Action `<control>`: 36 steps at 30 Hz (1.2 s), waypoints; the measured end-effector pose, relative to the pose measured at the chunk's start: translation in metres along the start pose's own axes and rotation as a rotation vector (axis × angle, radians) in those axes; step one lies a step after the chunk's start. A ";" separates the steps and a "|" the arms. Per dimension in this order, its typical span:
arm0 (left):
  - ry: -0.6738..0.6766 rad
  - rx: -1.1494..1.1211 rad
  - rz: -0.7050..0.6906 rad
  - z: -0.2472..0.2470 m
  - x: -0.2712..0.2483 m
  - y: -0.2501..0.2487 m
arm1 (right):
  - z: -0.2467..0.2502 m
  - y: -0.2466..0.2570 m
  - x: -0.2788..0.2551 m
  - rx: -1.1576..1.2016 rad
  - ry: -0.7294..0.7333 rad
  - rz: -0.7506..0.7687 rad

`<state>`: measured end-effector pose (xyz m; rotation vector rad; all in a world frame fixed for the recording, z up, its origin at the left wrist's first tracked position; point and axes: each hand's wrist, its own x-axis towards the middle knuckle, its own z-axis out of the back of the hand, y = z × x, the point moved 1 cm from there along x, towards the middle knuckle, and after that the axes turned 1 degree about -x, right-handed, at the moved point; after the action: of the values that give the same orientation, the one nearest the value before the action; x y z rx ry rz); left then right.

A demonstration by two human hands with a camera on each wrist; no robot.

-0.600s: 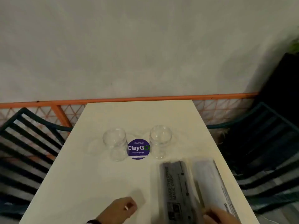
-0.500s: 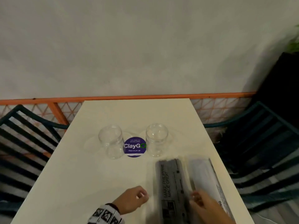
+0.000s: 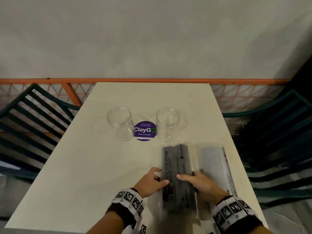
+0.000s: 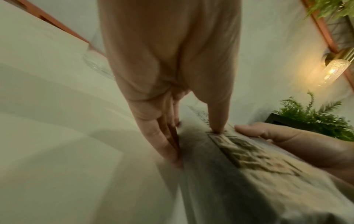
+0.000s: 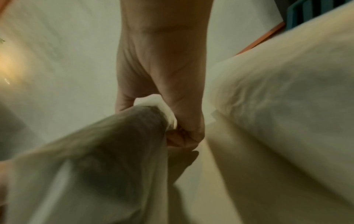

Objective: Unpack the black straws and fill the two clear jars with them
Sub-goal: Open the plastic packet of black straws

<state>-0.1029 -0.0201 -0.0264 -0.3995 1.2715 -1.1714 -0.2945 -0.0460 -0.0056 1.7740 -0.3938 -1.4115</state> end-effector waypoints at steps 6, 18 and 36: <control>-0.132 -0.095 -0.043 0.030 -0.028 0.014 | -0.030 0.023 0.009 -0.250 -0.064 0.140; -0.516 -0.189 -0.219 0.150 -0.070 0.004 | -0.115 0.078 0.018 -1.209 -0.058 0.728; -0.564 -0.244 -0.485 0.194 -0.052 0.004 | -0.155 0.139 0.015 -0.830 -0.154 0.880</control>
<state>0.0771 -0.0422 0.0603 -1.1808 0.8355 -1.1809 -0.1145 -0.0797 0.0945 0.6645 -0.4887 -0.8541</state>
